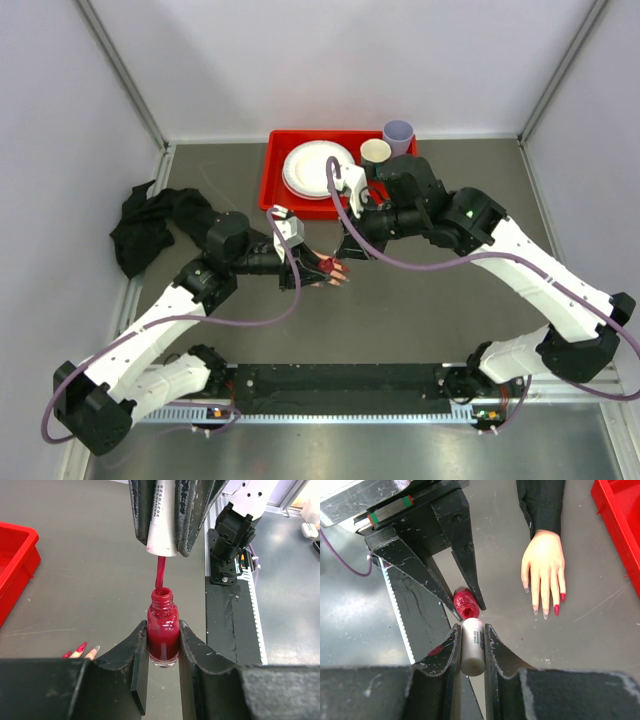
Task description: Paint the nails
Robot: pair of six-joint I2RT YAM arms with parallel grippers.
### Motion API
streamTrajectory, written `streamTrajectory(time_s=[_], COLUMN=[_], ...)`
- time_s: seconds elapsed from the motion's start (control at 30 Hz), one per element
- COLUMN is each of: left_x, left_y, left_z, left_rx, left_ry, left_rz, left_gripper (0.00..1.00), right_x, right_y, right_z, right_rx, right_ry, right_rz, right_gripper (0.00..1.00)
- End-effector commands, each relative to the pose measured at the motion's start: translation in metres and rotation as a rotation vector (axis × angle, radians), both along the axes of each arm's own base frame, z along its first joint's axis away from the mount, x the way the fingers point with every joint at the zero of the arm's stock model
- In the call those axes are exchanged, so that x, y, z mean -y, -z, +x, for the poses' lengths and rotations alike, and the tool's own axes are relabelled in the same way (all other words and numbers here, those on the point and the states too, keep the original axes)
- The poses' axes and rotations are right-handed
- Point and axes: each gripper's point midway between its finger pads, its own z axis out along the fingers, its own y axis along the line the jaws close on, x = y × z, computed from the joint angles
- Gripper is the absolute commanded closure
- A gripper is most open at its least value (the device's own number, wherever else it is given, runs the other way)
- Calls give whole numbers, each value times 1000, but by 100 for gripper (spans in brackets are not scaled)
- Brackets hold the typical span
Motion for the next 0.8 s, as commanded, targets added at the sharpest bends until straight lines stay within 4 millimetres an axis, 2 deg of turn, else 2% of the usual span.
streamTrajectory(time_s=[0.0,0.37,0.77], left_x=[1,2,2], left_y=[-11,-12,-13], left_z=[-8,-6,-5], left_rx=[46,43,47], left_ry=[42,37,31], left_rz=[-36,-35,-39], left_gripper=[100,100,100], right_x=[-3,-10,-22], right_y=[-13,-12,-2], right_z=[2,-5,-11], right_rx=[40,5,-30], right_ry=[11,-36,-74], right_rz=[28,46,26], right_gripper=[100,100,100])
